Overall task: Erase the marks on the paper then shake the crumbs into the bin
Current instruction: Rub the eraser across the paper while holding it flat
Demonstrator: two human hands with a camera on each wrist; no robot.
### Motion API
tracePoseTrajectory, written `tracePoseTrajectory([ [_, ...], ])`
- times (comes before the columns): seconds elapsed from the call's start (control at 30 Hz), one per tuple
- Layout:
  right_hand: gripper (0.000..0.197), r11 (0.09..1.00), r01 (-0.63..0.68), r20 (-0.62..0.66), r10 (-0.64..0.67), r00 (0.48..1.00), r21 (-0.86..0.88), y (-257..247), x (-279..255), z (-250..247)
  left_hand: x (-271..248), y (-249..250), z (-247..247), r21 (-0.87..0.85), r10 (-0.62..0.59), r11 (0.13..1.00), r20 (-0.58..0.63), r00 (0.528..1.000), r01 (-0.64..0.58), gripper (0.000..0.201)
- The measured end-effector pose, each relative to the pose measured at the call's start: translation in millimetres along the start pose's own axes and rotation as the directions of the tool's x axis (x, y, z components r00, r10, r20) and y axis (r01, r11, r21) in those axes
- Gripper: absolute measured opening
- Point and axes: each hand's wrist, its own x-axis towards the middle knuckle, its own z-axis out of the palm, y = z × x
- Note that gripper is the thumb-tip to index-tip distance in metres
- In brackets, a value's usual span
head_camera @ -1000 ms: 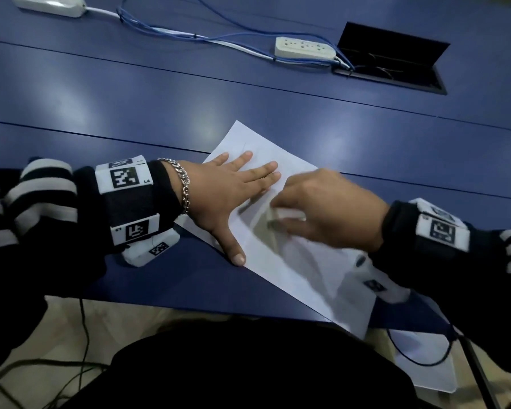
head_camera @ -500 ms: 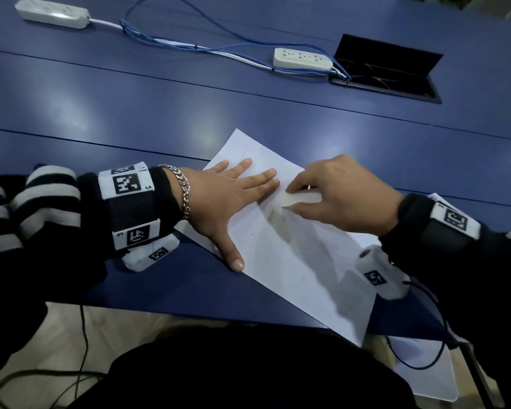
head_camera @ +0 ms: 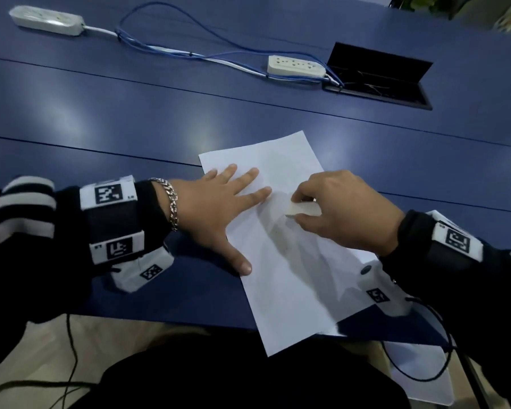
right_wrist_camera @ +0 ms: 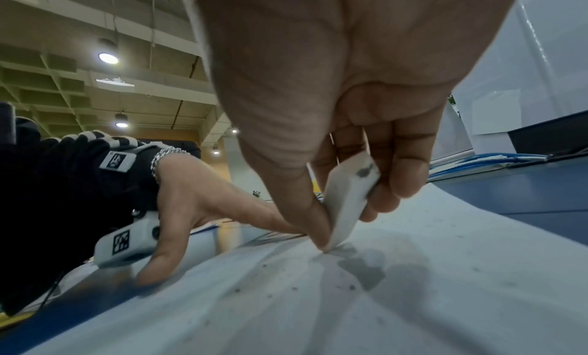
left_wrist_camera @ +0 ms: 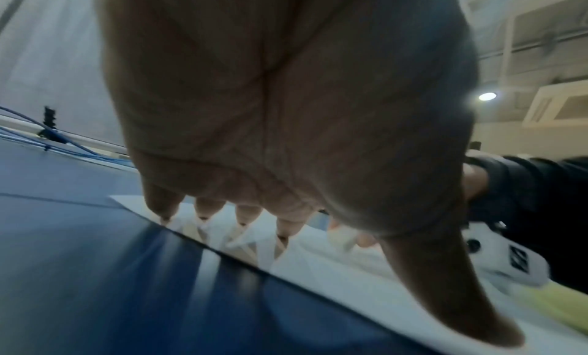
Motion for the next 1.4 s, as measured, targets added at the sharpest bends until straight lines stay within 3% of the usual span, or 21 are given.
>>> tracePoseTrajectory([
  [0.2,0.037,1.0,-0.008,-0.034,0.008,0.999,0.011,-4.6,13.5,1.8,5.3,3.8,17.0,-0.025,-0.024,0.999,-0.062,0.998,0.023,0.158],
  [0.37,0.036,0.972,0.23,0.089,-0.234,0.968,0.052,-31.3,-10.9,16.2,6.8,5.1,18.1,-0.009,-0.026,1.0,-0.065,0.998,0.026,0.16],
  [0.57,0.033,0.994,0.11,-0.022,-0.11,0.994,0.012,-13.1,11.2,3.1,6.6,6.2,15.8,-0.001,-0.041,0.999,-0.046,0.998,0.041,0.163],
  [0.73,0.032,0.961,0.274,0.108,-0.275,0.955,0.03,-42.0,-18.3,12.1,6.3,7.8,14.4,0.026,-0.04,0.999,-0.035,0.999,0.041,0.164],
  [0.93,0.04,0.997,0.06,-0.032,-0.059,0.998,0.044,2.4,-2.9,7.0,7.1,-5.7,-4.2,0.028,0.005,1.0,-0.075,0.997,-0.003,0.146],
  [1.03,0.04,0.998,0.027,-0.036,-0.025,0.999,0.064,5.3,-5.1,8.3,2.8,0.5,-5.4,-0.003,0.054,0.999,-0.032,0.998,-0.055,0.133],
  [1.13,0.038,0.999,-0.008,-0.026,0.009,1.0,0.041,2.6,-5.4,4.4,-1.5,7.9,5.2,-0.006,0.048,0.999,-0.019,0.999,-0.048,0.144],
  [1.4,0.034,0.998,0.054,-0.007,-0.053,0.999,0.029,-20.7,3.6,3.7,3.6,9.7,9.1,-0.006,-0.009,1.0,-0.006,1.0,0.009,0.161],
])
